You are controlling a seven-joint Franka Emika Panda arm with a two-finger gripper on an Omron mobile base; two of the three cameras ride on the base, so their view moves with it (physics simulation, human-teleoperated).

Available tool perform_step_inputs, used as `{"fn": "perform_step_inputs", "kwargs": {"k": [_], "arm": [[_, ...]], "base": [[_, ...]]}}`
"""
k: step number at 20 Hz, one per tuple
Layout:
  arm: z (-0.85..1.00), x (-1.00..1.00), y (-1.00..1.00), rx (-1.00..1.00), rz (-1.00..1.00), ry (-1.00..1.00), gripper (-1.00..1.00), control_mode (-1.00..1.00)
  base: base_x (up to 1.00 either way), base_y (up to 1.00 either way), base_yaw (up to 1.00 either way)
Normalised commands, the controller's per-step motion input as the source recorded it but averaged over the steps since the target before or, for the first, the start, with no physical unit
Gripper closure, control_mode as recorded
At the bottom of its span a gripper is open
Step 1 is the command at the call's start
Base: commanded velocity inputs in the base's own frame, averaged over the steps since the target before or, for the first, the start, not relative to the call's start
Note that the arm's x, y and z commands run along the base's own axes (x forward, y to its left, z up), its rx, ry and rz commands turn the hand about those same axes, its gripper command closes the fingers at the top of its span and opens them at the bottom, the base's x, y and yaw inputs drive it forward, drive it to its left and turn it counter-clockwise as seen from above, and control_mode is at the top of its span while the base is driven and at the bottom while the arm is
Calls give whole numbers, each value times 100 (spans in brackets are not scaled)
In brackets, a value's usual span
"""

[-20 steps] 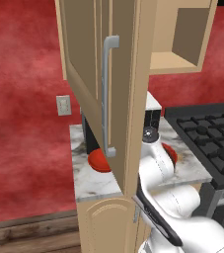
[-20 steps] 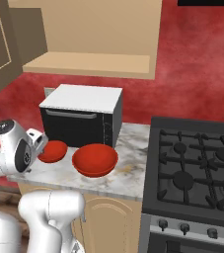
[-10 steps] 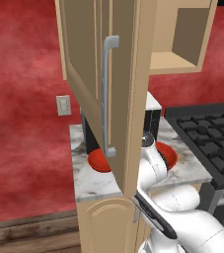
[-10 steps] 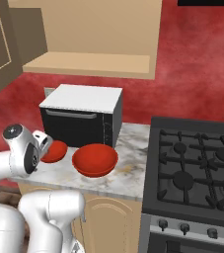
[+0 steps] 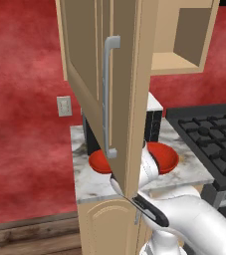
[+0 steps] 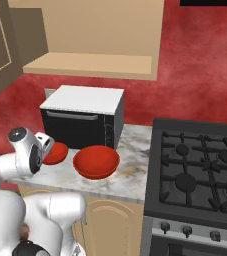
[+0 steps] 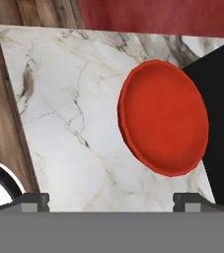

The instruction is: Pick up the bowls on the counter and stack them on top of one another in the open cabinet. Place the smaller bowl on top of the larger bowl.

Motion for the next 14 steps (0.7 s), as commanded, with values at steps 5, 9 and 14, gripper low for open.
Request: {"fn": "perform_step_inputs", "kwargs": {"k": [5, 9, 14], "arm": [[-25, 37, 15, 0, 1, 0, -100, -100], [-34, 29, 12, 0, 1, 0, -100, -100], [-34, 27, 10, 0, 1, 0, -100, -100]], "base": [[0, 0, 0], [0, 0, 0], [0, 0, 0]]}}
